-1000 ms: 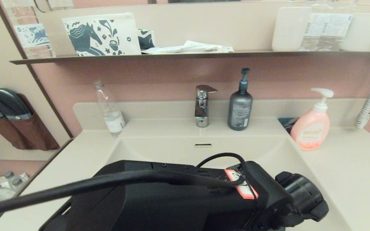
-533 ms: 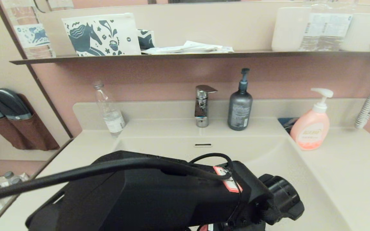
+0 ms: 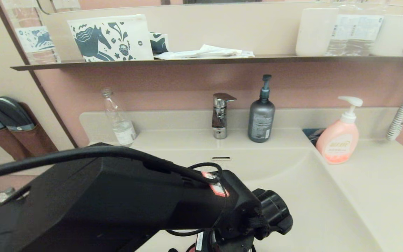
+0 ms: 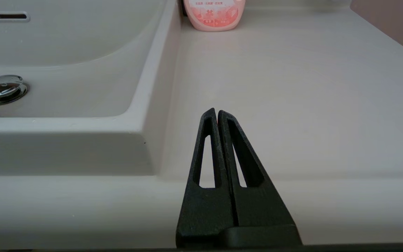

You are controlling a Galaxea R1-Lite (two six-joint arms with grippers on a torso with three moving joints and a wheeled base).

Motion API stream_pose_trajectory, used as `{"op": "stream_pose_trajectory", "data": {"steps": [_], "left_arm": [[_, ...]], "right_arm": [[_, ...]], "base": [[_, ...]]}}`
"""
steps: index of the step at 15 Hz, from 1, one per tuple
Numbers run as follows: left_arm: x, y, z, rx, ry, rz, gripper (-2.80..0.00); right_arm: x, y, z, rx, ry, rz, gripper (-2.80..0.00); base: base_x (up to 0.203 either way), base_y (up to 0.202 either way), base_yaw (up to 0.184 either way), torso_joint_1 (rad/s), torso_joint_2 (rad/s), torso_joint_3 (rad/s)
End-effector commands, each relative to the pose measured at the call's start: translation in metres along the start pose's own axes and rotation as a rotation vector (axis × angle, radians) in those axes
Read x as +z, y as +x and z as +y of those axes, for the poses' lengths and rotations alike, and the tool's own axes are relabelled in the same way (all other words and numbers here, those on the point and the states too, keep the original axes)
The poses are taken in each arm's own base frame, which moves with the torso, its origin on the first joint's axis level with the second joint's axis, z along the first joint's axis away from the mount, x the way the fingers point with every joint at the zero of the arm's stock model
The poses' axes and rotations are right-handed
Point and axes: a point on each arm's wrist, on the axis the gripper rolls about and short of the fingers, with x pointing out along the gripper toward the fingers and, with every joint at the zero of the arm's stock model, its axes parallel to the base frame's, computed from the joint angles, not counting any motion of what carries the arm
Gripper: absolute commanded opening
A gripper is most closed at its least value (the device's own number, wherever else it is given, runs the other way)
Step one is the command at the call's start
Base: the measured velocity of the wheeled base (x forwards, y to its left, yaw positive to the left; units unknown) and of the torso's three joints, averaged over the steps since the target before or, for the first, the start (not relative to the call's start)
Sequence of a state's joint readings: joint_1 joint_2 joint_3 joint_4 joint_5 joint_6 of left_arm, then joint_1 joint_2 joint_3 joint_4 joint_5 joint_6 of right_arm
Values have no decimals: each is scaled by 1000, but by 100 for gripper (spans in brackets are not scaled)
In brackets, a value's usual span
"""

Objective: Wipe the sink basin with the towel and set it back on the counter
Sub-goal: Wipe the sink

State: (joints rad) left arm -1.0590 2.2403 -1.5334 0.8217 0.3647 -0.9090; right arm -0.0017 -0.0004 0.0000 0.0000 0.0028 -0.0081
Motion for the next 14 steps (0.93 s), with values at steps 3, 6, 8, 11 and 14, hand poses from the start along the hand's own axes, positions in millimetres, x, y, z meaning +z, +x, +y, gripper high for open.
{"op": "stream_pose_trajectory", "data": {"steps": [3, 6, 8, 11, 14], "left_arm": [[-1, 4, 26, 52, 27, 36, -280], [4, 7, 47, 71, 55, 54, -280], [11, 9, 62, 83, 71, 52, -280], [19, 13, 77, 110, 94, 39, -280], [29, 16, 87, 128, 104, 13, -280]], "right_arm": [[0, 0, 0, 0, 0, 0, -280], [0, 0, 0, 0, -1, 0, -280], [0, 0, 0, 0, -1, 0, -280], [0, 0, 0, 0, 0, 0, -280], [0, 0, 0, 0, 0, 0, -280]], "base": [[0, 0, 0, 0, 0, 0], [0, 0, 0, 0, 0, 0], [0, 0, 0, 0, 0, 0], [0, 0, 0, 0, 0, 0], [0, 0, 0, 0, 0, 0]]}}
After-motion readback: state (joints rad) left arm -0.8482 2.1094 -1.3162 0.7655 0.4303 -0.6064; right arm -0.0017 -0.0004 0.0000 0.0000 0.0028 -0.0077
